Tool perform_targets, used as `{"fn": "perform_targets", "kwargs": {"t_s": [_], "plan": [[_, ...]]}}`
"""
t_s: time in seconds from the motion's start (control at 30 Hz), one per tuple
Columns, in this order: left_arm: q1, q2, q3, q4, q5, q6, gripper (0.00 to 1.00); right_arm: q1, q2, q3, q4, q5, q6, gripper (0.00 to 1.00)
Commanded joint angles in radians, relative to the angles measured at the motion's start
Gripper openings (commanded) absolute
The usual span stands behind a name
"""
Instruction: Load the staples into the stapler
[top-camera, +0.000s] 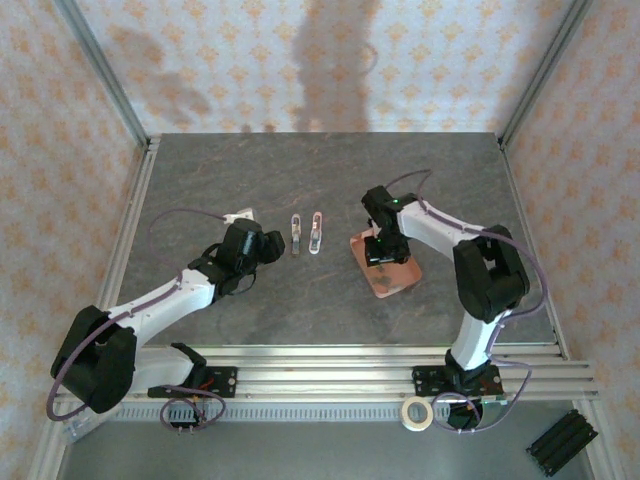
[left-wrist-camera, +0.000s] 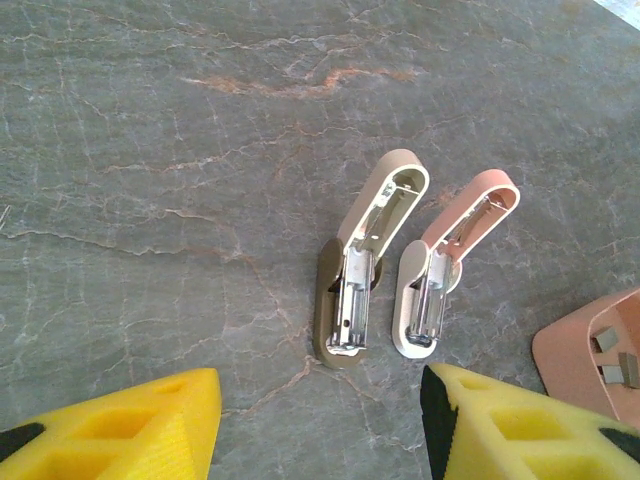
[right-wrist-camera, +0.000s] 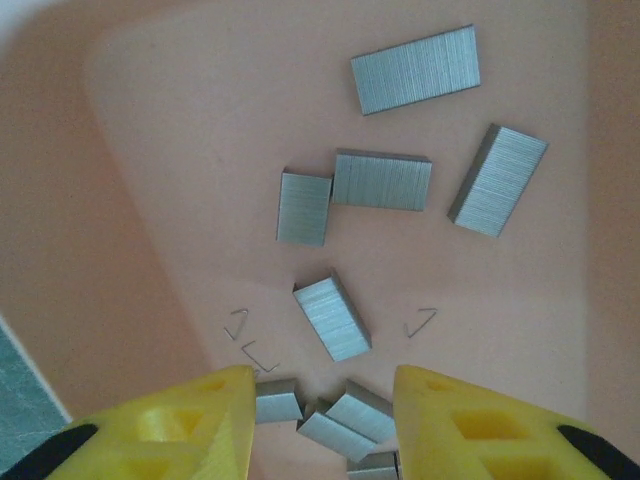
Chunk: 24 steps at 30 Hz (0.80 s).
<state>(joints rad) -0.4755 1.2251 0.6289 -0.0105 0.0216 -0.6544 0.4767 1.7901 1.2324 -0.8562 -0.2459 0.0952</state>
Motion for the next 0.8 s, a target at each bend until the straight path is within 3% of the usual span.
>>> {"fn": "perform_targets", "kwargs": {"t_s": [0.0, 0.77], "plan": [[0.006, -0.01, 0.002, -0.025, -0.028, 0.007, 0.56, -0.007, 0.026, 0.038, 0.002, 0.005, -0.025, 0.4], [0.009, 0.033, 0.023, -0.02, -0.02, 0.011, 0.56, -0.029, 0.134, 0.079, 0.022, -0.009, -0.052, 0.31]]}}
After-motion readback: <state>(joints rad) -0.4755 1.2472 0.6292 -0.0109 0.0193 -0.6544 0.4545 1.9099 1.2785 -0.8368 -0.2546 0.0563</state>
